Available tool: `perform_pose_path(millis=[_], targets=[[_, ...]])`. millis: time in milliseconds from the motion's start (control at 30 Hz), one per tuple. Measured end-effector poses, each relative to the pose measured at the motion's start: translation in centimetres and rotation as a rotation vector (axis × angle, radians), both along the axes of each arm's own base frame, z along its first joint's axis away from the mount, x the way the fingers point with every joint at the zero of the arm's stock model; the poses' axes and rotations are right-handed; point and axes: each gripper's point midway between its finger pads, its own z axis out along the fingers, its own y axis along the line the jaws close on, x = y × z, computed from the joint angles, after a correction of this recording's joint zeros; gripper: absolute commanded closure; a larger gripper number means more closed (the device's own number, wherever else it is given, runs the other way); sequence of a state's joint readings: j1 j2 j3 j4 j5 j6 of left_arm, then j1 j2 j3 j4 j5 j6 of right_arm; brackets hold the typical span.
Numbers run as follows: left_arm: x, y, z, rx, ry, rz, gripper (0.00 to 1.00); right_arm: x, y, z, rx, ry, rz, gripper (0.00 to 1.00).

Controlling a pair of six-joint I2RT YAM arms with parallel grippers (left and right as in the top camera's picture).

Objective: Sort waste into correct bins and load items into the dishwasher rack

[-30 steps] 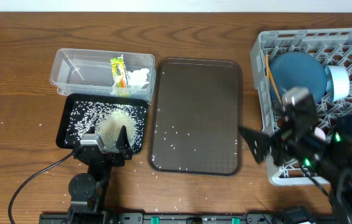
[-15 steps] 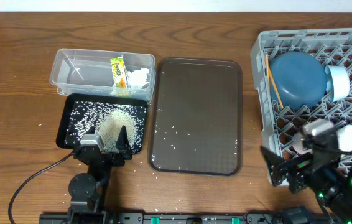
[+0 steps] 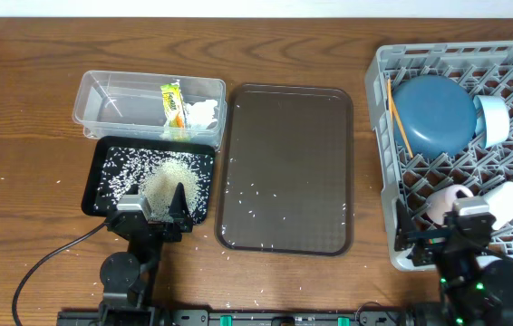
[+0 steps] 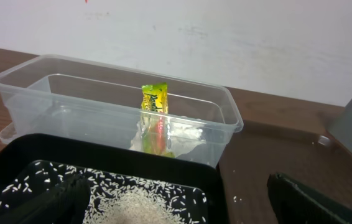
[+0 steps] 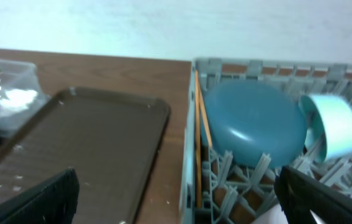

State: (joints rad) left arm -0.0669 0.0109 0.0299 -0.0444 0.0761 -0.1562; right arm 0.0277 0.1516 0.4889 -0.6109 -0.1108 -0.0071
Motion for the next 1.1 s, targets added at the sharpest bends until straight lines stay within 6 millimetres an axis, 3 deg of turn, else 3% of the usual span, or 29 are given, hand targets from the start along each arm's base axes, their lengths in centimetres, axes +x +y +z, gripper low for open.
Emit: perform_pose_path(millis=[200, 333, 533, 1100], targets=[[0.0, 0.0, 0.0, 0.0, 0.0, 0.0, 0.06, 1.7, 0.0, -4.9, 0.001, -0.045, -0.001, 0.01], [0.0, 0.0, 0.0, 0.0, 0.0, 0.0, 0.06, 2.9, 0.2, -6.8, 0.004, -0.093, 0.005, 0.01], [0.0, 0.0, 0.0, 0.0, 0.0, 0.0, 0.06, 3.9, 0.3, -6.1, 0.008, -0.213, 0.011, 0.01], [0.0, 0.0, 0.0, 0.0, 0.0, 0.0, 0.06, 3.9, 0.3, -6.5, 0.009, -0.208, 0.014, 0.01]])
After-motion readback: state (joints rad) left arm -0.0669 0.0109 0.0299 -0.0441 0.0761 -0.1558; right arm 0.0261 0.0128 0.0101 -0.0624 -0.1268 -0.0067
